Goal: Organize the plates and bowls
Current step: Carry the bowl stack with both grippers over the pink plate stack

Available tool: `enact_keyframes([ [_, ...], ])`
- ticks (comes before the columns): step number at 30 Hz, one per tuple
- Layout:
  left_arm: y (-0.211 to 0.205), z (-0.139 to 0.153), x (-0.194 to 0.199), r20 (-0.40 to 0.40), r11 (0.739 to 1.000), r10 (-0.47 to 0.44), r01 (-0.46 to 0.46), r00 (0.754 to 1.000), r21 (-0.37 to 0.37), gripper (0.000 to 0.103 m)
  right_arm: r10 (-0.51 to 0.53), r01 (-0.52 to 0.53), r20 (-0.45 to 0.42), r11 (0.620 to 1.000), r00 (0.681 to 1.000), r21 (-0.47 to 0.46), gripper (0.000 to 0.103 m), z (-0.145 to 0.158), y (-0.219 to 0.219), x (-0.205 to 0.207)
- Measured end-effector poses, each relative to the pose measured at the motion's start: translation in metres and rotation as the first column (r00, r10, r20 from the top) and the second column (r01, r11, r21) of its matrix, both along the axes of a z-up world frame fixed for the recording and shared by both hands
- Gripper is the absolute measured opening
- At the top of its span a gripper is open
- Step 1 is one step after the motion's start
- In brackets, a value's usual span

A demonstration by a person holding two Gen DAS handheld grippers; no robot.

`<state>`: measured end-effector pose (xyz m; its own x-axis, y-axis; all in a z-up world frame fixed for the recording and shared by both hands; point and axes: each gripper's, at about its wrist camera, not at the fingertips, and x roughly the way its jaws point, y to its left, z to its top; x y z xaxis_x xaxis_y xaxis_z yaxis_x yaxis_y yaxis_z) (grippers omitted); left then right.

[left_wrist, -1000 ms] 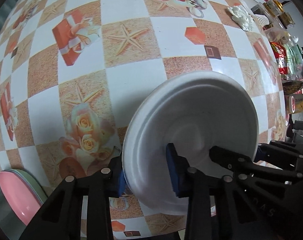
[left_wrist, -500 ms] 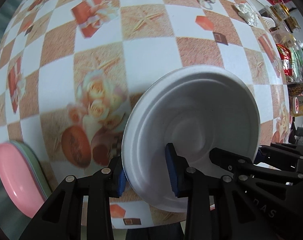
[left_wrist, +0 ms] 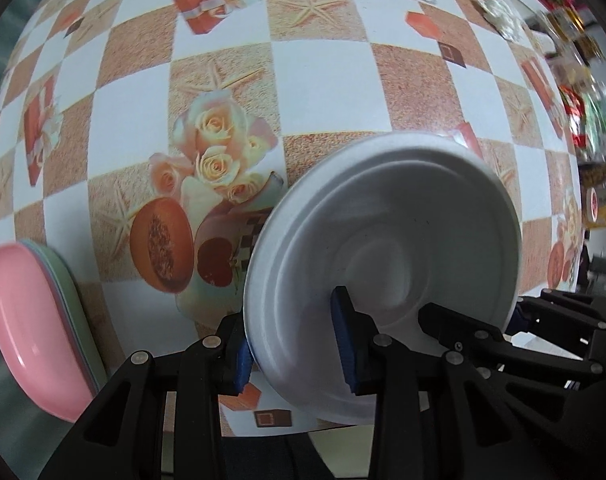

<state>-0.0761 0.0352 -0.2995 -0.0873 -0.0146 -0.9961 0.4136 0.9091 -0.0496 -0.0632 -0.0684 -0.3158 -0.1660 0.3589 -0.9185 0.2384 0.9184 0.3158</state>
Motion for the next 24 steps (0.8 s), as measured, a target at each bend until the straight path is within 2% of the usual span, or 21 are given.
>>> enact_keyframes([
  [3, 0.012, 0.001, -0.003, -0.007, 0.999, -0.048, 0.049, 0.999, 0.017, 0.037, -0.032, 0.032, -0.018, 0.999, 0.999, 0.009, 0.027, -0.001, 0.015, 0.007],
  [15, 0.078, 0.004, 0.004, -0.022, 0.994, -0.105, 0.106, 0.994, 0.015, 0.038, -0.045, 0.045, -0.037, 0.999, 0.998, -0.008, 0.028, 0.006, 0.098, 0.013],
  [24, 0.082, 0.007, 0.005, -0.042, 0.984, -0.178, 0.179, 0.983, 0.013, 0.038, -0.098, 0.097, -0.063, 0.995, 0.993, -0.015, 0.028, 0.01, 0.132, 0.014],
])
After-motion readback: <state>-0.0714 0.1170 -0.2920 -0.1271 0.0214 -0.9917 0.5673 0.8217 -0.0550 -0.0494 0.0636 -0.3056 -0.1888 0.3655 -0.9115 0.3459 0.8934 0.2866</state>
